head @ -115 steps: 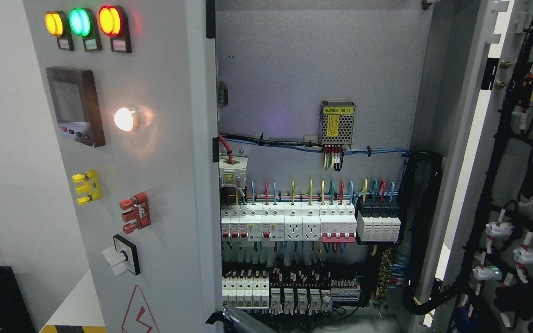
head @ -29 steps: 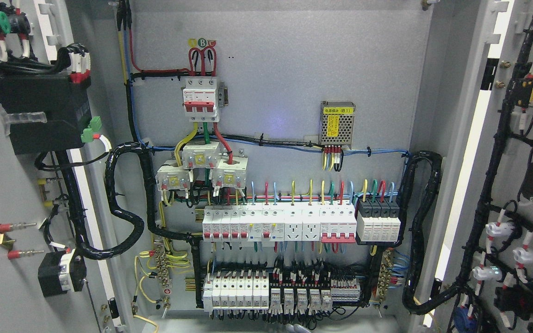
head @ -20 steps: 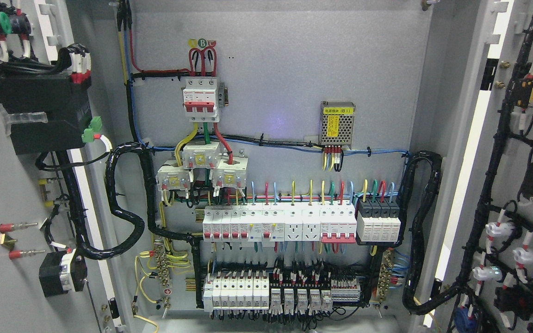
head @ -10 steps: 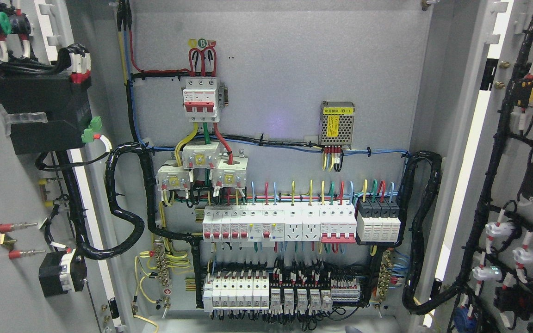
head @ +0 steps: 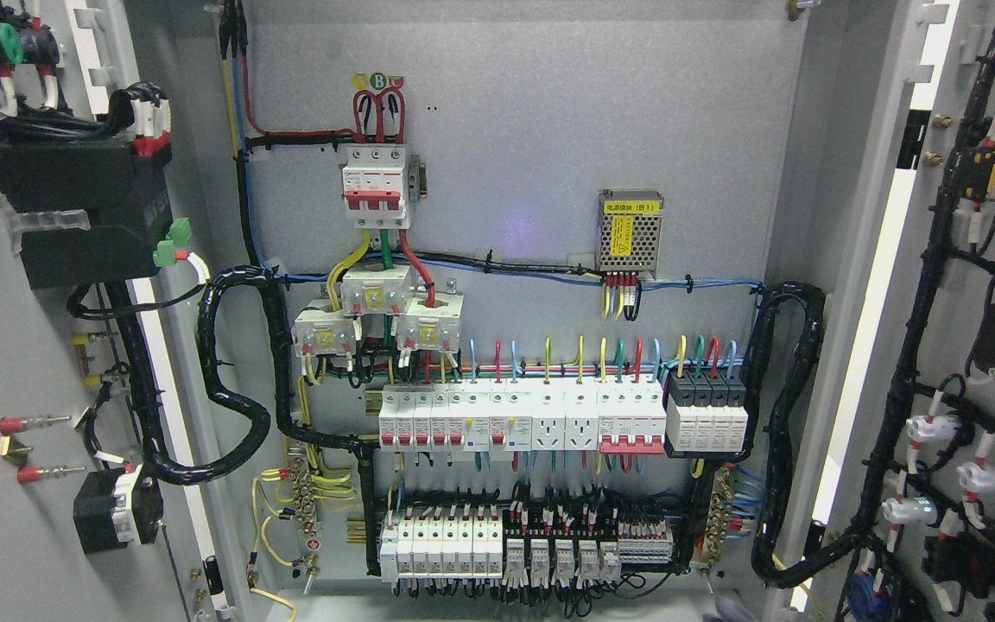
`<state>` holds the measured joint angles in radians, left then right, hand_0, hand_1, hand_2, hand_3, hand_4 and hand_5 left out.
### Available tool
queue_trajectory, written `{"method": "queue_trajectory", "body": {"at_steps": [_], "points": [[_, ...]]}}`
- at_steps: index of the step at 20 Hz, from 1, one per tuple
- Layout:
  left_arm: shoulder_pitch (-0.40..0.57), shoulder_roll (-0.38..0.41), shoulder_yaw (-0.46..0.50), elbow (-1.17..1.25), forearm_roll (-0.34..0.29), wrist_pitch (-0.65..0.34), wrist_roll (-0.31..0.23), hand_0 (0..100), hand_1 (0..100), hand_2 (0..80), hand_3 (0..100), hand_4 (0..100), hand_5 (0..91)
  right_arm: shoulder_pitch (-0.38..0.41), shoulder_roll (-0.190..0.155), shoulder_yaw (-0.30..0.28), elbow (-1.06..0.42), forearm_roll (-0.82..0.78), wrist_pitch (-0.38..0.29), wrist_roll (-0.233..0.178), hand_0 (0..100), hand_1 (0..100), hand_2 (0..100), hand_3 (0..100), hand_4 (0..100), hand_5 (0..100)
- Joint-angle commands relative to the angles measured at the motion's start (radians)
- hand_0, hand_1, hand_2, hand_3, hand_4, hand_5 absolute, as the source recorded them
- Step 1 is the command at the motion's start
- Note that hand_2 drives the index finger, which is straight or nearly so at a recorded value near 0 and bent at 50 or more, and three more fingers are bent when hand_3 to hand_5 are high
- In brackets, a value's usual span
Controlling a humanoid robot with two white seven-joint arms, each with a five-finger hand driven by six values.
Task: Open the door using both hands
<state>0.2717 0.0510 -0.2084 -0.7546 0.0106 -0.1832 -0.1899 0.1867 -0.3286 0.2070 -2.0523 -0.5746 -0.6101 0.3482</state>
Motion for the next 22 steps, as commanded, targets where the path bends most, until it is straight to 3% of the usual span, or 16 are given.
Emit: {"method": "queue_trajectory", "body": {"at_steps": [1, 4, 8, 17, 22], "points": [[0.029, 0.159, -0.032, -0.764, 0.058, -0.155, -0.029, 12, 39, 0.0, 0, 0, 0.0, 0.033, -0.017, -0.129, -0.014, 0.001, 0.001, -0.003, 12, 39, 0, 0, 0, 0], [-0.044, 0.243, -0.103, -0.787, 0.132, -0.278, -0.036, 12, 39, 0.0, 0, 0, 0.0, 0.051, -0.017, -0.182, -0.012, -0.002, 0.001, -0.003, 12, 39, 0, 0, 0, 0], [-0.078, 0.300, -0.120, -0.885, 0.212, -0.409, -0.036, 12, 39, 0.0, 0, 0, 0.0, 0.060, -0.018, -0.244, 0.000, -0.008, 0.003, -0.003, 12, 39, 0, 0, 0, 0], [-0.048, 0.297, -0.140, -1.002, 0.212, -0.637, -0.036, 12, 39, 0.0, 0, 0, 0.0, 0.062, -0.024, -0.279, 0.015, -0.013, 0.004, -0.003, 12, 39, 0, 0, 0, 0], [0.004, 0.300, -0.137, -1.040, 0.207, -0.918, -0.031, 12, 39, 0.0, 0, 0, 0.0, 0.062, -0.023, -0.331, 0.027, -0.018, 0.004, -0.003, 12, 39, 0, 0, 0, 0]]}}
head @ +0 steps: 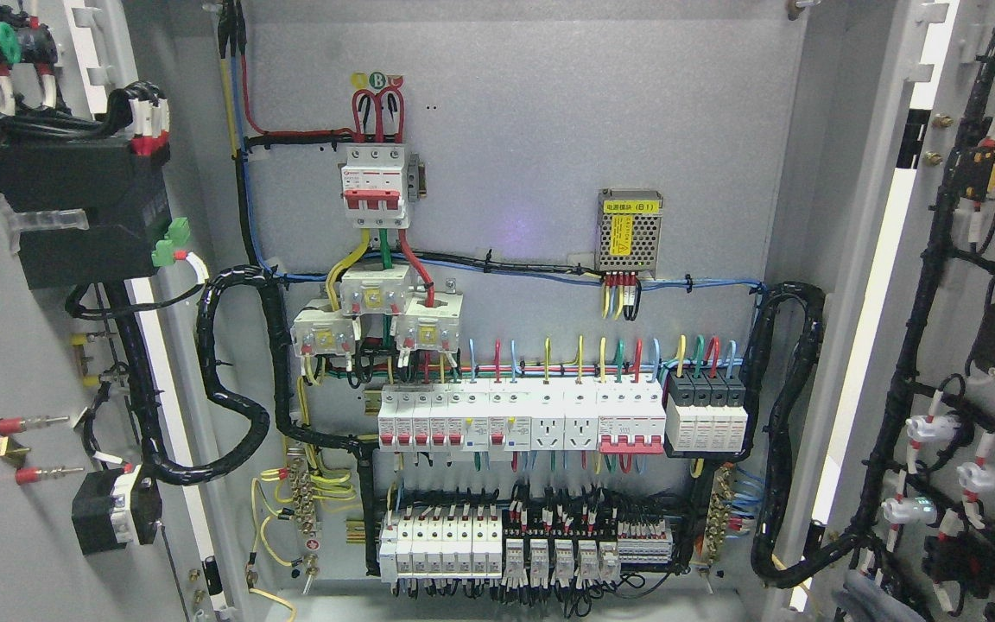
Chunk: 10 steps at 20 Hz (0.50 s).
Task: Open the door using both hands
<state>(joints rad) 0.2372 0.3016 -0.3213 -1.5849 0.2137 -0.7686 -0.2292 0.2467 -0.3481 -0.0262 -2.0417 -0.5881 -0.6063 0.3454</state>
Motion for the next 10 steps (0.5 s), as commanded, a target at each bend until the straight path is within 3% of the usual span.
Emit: {"method": "queue_trajectory", "body": {"at_steps": [1, 5, 10], "points": [[0.042, 0.050, -0.019, -0.211, 0.004, -0.372, 0.010, 12, 39, 0.0, 0, 0, 0.0, 0.002, -0.002, -0.116, 0.021, -0.004, 0.000, 0.000, 12, 39, 0, 0, 0, 0], [0.048, 0.048, -0.004, -0.233, 0.003, -0.509, 0.013, 12, 39, 0.0, 0, 0, 0.0, 0.013, 0.001, -0.165, 0.041, -0.004, 0.000, 0.000, 12, 39, 0, 0, 0, 0], [0.068, 0.018, 0.086, -0.316, 0.007, -0.531, 0.014, 12, 39, 0.0, 0, 0, 0.0, 0.029, 0.001, -0.199, 0.052, -0.006, 0.000, 0.000, 12, 39, 0, 0, 0, 0]]}}
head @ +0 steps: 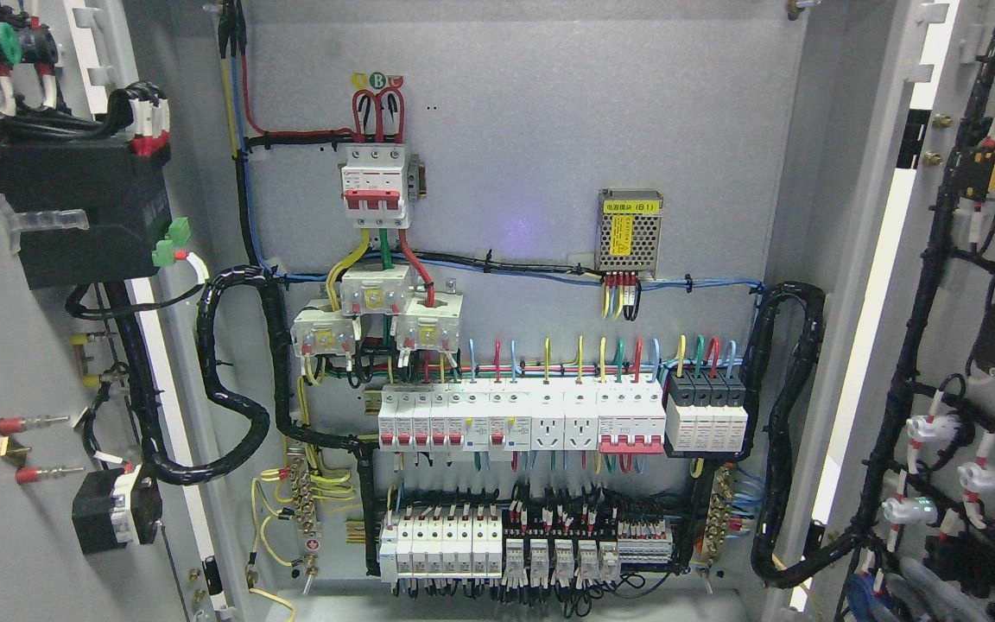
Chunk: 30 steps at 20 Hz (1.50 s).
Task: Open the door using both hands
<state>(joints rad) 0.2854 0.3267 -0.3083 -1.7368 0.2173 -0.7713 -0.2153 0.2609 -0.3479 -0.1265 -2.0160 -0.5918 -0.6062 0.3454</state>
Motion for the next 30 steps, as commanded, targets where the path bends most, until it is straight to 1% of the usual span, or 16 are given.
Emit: {"method": "queue_trajectory", "body": {"at_steps": [1, 5, 10, 13, 15, 16, 21, 24, 30], "points": [[0.020, -0.023, 0.087, -0.170, 0.004, -0.528, 0.001, 12, 39, 0.0, 0, 0, 0.0, 0.015, 0.001, -0.099, 0.028, -0.003, 0.000, 0.000, 12, 39, 0, 0, 0, 0], [0.020, -0.067, 0.144, -0.207, 0.008, -0.520, 0.002, 12, 39, 0.0, 0, 0, 0.0, 0.023, 0.003, -0.100, 0.034, -0.023, 0.000, 0.000, 12, 39, 0, 0, 0, 0], [0.008, -0.086, 0.190, -0.256, 0.050, -0.520, 0.007, 12, 39, 0.0, 0, 0, 0.0, 0.031, 0.003, -0.102, 0.033, -0.025, -0.001, 0.000, 12, 39, 0, 0, 0, 0], [0.002, -0.089, 0.225, -0.283, 0.065, -0.526, 0.039, 12, 39, 0.0, 0, 0, 0.0, 0.032, 0.003, -0.102, 0.031, -0.025, -0.003, 0.000, 12, 39, 0, 0, 0, 0], [0.000, -0.086, 0.238, -0.293, 0.076, -0.545, 0.062, 12, 39, 0.0, 0, 0, 0.0, 0.032, 0.003, -0.104, 0.031, -0.025, -0.004, 0.000, 12, 39, 0, 0, 0, 0], [0.000, -0.084, 0.239, -0.294, 0.083, -0.563, 0.065, 12, 39, 0.0, 0, 0, 0.0, 0.035, 0.004, -0.110, 0.031, -0.025, -0.004, 0.000, 12, 39, 0, 0, 0, 0], [0.000, -0.078, 0.287, -0.296, 0.111, -0.655, 0.065, 12, 39, 0.0, 0, 0, 0.0, 0.049, 0.009, -0.120, 0.031, -0.025, -0.007, 0.000, 12, 39, 0, 0, 0, 0], [0.000, -0.080, 0.319, -0.296, 0.117, -0.706, 0.067, 12, 39, 0.0, 0, 0, 0.0, 0.060, 0.017, -0.143, 0.031, -0.025, -0.007, 0.000, 12, 39, 0, 0, 0, 0], [0.001, -0.063, 0.422, -0.296, 0.160, -0.709, 0.067, 12, 39, 0.0, 0, 0, 0.0, 0.084, 0.018, -0.189, 0.033, -0.083, -0.007, 0.000, 12, 39, 0, 0, 0, 0]]}}
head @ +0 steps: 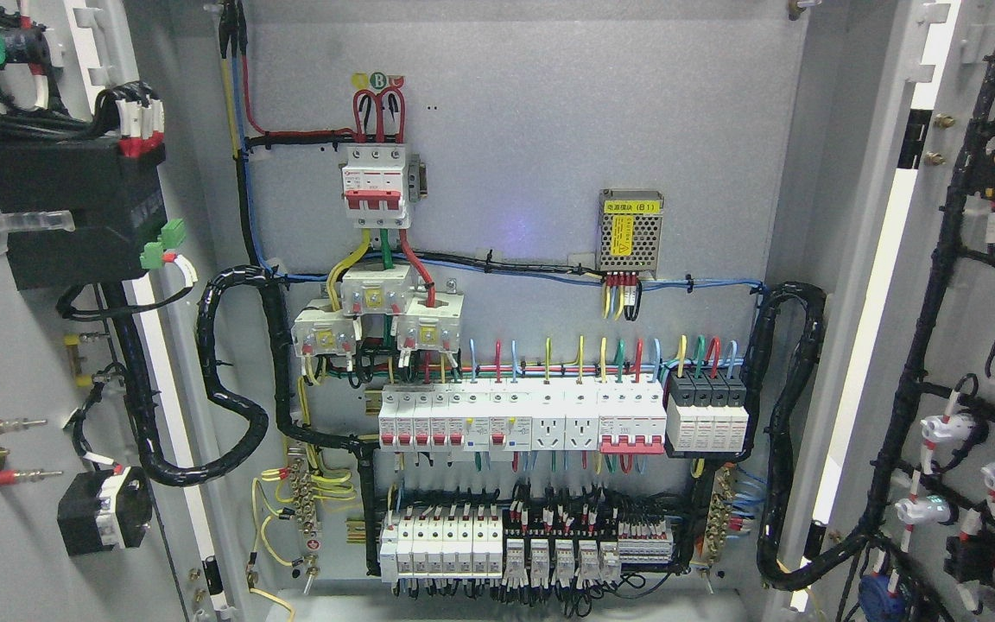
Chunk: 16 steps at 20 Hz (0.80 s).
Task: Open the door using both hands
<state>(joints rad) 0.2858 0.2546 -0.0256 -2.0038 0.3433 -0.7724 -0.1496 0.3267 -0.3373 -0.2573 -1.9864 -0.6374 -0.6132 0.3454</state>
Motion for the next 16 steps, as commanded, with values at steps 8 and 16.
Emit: {"method": "queue_trajectory", "body": {"at_steps": [8, 16], "points": [[0.032, 0.110, 0.315, 0.031, 0.204, -0.689, 0.001, 12, 39, 0.0, 0, 0, 0.0, 0.046, 0.015, -0.097, 0.004, -0.060, 0.000, 0.000, 12, 39, 0, 0, 0, 0], [-0.031, 0.179, 0.388, 0.255, 0.244, -0.585, 0.001, 12, 39, 0.0, 0, 0, 0.0, 0.089, 0.015, -0.123, 0.008, -0.100, 0.000, 0.001, 12, 39, 0, 0, 0, 0]]}}
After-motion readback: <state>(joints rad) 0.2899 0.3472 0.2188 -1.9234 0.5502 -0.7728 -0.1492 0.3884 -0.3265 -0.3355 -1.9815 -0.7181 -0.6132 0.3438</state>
